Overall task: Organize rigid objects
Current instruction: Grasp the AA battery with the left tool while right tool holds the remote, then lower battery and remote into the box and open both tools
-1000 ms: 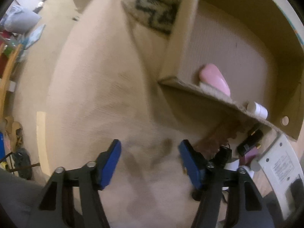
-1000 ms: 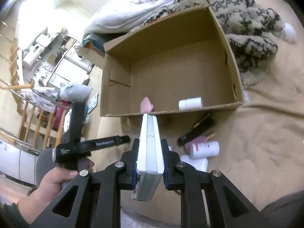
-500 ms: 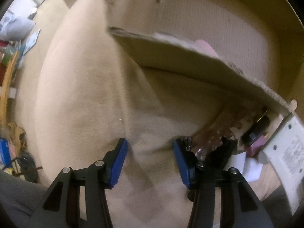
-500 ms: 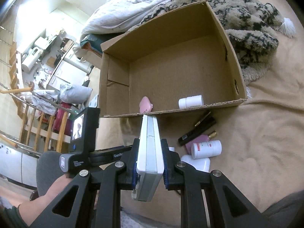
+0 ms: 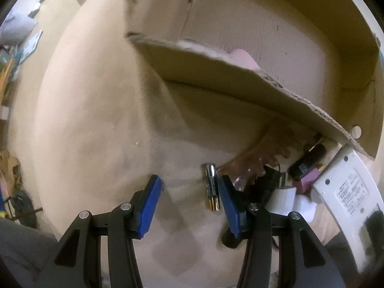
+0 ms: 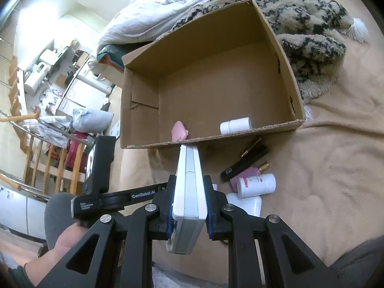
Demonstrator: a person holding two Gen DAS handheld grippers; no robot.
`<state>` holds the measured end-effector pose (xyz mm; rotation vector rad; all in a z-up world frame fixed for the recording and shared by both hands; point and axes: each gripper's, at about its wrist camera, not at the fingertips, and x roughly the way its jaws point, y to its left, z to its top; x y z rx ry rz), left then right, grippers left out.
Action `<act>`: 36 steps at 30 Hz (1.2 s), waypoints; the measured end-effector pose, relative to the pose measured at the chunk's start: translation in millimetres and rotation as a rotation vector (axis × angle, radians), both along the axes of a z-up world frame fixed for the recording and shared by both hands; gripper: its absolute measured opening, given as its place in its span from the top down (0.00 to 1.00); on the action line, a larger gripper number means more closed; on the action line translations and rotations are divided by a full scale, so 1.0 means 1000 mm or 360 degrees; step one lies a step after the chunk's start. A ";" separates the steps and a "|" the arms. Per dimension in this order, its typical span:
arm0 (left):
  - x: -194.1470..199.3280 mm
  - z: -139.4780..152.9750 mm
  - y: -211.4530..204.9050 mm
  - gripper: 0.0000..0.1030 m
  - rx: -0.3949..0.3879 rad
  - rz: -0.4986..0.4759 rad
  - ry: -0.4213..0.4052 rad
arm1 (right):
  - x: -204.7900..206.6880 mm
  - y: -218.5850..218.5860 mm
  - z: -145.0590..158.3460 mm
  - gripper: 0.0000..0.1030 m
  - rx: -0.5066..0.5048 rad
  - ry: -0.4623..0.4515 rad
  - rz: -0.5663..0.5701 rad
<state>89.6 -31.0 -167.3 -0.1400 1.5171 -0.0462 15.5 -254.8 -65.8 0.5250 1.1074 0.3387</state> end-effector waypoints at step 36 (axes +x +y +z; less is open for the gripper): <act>0.024 0.134 0.000 0.91 0.0066 -0.0110 -0.0614 | 0.052 -0.033 0.048 0.80 -0.0099 -0.0319 -0.0104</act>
